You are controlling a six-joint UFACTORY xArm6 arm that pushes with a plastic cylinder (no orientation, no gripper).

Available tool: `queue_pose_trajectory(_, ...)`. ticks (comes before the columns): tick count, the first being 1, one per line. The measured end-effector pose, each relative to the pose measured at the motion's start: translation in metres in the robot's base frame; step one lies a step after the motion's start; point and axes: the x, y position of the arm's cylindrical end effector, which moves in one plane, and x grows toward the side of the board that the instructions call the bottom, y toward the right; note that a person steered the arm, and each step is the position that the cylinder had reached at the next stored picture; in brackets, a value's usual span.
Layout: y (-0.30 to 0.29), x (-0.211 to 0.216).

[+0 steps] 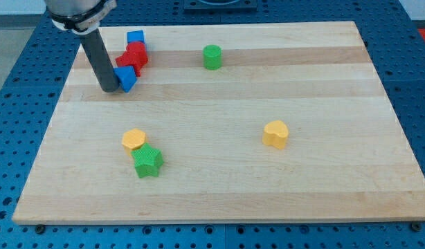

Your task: Slide the green circle to the top left of the yellow heart

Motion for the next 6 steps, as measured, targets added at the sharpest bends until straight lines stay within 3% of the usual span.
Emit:
queue_pose_trajectory(2, -0.038, 0.013)
queue_pose_trajectory(3, -0.014, 0.075)
queue_pose_trajectory(4, 0.105, 0.093)
queue_pose_trajectory(5, 0.227, 0.079)
queue_pose_trajectory(6, 0.295, 0.063)
